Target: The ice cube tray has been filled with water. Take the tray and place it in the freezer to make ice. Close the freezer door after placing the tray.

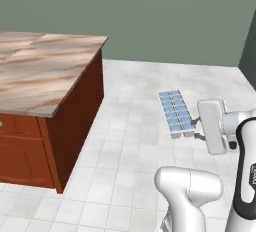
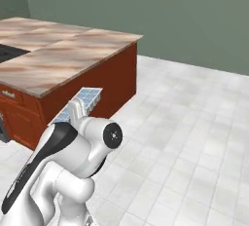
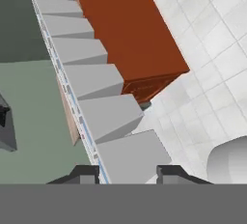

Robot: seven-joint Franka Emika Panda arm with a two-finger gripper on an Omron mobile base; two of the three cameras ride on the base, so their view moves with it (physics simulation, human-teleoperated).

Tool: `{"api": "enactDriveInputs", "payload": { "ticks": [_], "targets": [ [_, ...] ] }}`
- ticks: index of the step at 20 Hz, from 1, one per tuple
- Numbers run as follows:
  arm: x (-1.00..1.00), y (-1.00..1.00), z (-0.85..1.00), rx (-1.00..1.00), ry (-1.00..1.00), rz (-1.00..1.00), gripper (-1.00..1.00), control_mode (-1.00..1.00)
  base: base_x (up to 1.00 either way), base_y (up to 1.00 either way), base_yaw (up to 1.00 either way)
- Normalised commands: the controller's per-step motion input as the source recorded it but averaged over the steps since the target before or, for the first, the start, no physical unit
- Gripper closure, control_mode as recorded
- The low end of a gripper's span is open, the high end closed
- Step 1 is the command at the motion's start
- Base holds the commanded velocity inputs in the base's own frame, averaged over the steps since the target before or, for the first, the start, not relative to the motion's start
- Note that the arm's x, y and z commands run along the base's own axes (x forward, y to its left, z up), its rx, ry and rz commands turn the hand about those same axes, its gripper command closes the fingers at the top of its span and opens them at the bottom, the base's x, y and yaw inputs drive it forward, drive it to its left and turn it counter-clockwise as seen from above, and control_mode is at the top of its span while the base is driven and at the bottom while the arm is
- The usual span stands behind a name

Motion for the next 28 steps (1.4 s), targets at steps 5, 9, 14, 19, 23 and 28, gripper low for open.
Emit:
{"api": "enactDriveInputs", "payload": {
  "ticks": [5, 9, 14, 19, 23, 28],
  "targets": [
    [0.00, 0.00, 0.00, 0.00, 0.00, 0.00, 1.00, 1.00, 0.54, -0.30, 0.61],
    [0.00, 0.00, 0.00, 0.00, 0.00, 0.00, 1.00, 1.00, 0.53, -0.26, 0.61],
    [0.00, 0.00, 0.00, 0.00, 0.00, 0.00, 1.00, 1.00, 0.52, -0.27, 0.60],
    [0.00, 0.00, 0.00, 0.00, 0.00, 0.00, 1.00, 1.00, 0.51, -0.28, 0.58],
    [0.00, 0.00, 0.00, 0.00, 0.00, 0.00, 1.00, 1.00, 0.54, -0.23, 0.57],
    [0.00, 0.00, 0.00, 0.00, 0.00, 0.00, 1.00, 1.00, 0.57, -0.19, 0.56]
  ]
}}
